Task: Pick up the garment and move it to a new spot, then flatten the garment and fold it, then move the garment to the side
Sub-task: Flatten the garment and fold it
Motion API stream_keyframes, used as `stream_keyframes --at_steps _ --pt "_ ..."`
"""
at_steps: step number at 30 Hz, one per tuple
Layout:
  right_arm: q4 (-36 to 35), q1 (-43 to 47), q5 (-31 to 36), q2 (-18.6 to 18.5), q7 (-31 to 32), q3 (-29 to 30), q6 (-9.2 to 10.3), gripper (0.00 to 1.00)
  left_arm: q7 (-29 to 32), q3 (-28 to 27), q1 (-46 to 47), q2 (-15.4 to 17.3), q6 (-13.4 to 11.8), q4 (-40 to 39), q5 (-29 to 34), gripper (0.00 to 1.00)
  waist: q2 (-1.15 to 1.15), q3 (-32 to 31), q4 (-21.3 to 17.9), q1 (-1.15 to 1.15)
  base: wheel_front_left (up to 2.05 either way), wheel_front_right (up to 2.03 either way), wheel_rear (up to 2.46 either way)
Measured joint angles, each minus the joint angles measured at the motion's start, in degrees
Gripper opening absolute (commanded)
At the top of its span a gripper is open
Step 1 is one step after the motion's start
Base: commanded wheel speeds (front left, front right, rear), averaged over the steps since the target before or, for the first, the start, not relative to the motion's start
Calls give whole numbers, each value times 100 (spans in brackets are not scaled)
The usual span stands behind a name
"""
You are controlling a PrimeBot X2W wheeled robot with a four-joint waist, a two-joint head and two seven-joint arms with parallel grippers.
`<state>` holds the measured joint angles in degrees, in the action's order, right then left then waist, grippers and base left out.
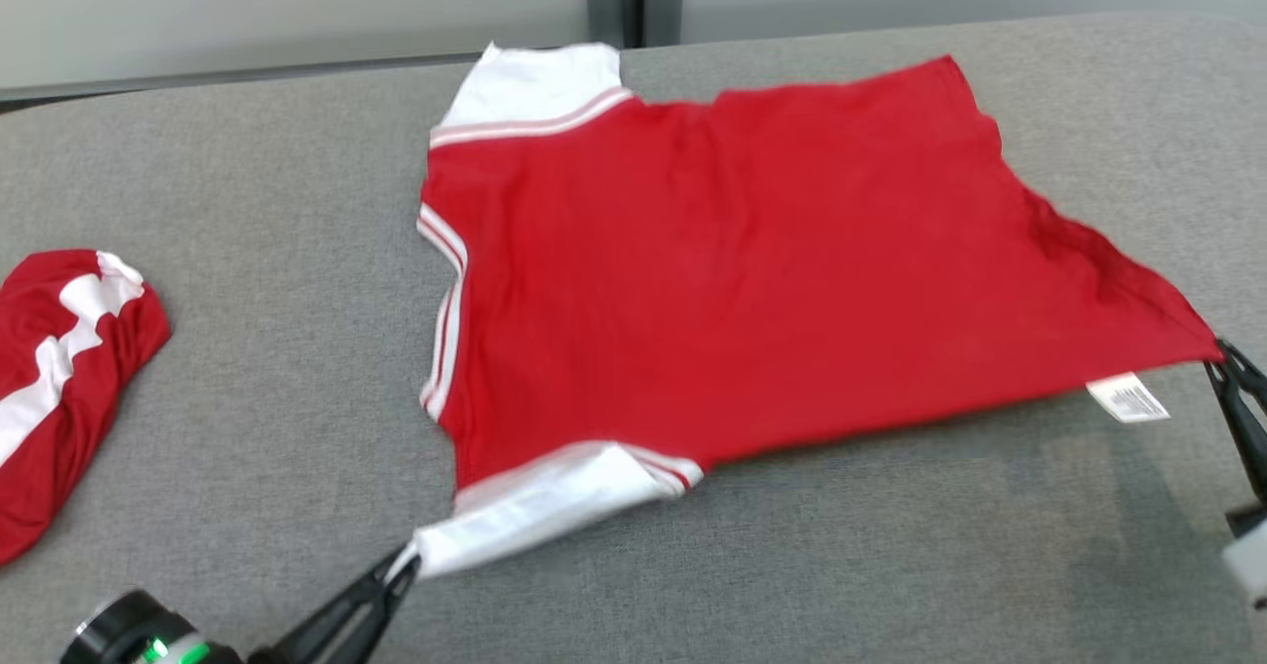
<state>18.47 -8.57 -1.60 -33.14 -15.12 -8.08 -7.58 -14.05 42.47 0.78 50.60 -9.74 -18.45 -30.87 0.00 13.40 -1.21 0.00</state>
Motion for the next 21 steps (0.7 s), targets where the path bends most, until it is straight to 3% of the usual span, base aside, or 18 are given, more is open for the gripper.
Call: stream_keyframes --at_steps 8,12,21 --pt "-264 380 166 172 0 201 1 0 403 192 188 26 31 -263 279 0 0 114 -72 0 0 0 0" --pt "-81 137 178 236 0 99 1 0 532 241 789 -372 198 -70 434 0 0 273 -60 0 0 0 0" --pt "327 -684 98 102 1 -4 1 0 537 119 2071 -779 608 678 719 0 0 657 113 0 0 0 0"
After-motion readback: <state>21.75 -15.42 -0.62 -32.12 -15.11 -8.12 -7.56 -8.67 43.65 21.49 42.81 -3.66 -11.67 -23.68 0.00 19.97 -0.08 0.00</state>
